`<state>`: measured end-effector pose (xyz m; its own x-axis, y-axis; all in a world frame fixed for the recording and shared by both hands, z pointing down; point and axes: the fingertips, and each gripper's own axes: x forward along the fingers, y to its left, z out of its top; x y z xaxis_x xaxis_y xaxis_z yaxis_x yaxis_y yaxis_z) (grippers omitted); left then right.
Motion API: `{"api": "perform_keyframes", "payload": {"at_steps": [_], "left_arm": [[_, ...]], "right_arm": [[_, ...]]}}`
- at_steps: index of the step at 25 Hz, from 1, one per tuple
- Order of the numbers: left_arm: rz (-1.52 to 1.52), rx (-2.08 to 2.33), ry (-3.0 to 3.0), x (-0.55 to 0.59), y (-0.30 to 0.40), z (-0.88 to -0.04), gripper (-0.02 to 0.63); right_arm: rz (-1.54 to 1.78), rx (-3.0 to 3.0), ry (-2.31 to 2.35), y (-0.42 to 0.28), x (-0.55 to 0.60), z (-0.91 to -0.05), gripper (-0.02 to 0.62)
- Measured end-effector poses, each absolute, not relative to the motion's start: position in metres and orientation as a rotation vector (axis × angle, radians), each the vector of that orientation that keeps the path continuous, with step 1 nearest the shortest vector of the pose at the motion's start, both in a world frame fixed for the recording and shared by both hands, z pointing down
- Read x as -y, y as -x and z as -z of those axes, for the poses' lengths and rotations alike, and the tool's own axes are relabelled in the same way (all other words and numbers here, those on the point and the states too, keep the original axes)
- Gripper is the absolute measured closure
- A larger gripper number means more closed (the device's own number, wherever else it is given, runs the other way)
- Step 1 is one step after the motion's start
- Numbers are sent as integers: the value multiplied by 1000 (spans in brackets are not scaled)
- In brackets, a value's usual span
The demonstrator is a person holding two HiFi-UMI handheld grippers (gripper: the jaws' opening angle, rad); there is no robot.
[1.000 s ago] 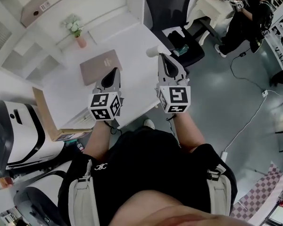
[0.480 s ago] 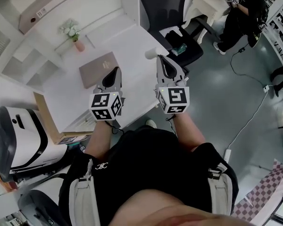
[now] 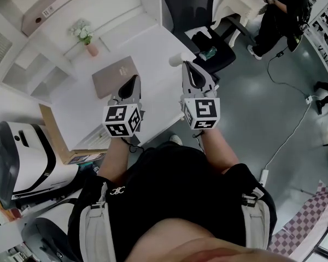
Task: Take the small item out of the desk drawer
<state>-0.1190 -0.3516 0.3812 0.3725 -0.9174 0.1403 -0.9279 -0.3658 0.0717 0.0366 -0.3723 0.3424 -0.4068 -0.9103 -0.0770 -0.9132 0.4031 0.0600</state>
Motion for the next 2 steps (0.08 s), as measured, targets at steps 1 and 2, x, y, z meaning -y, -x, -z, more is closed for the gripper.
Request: {"api": "perform_keyframes", "payload": {"at_steps": [1, 2], "left_arm": [[-119, 1680, -2484, 351, 119, -383, 592], [-123, 1677, -2483, 350, 120, -384, 592]], "right_arm": [[-145, -2604, 1694, -36, 371, -343, 595], [-147, -2603, 1695, -36, 371, -343, 595]]}}
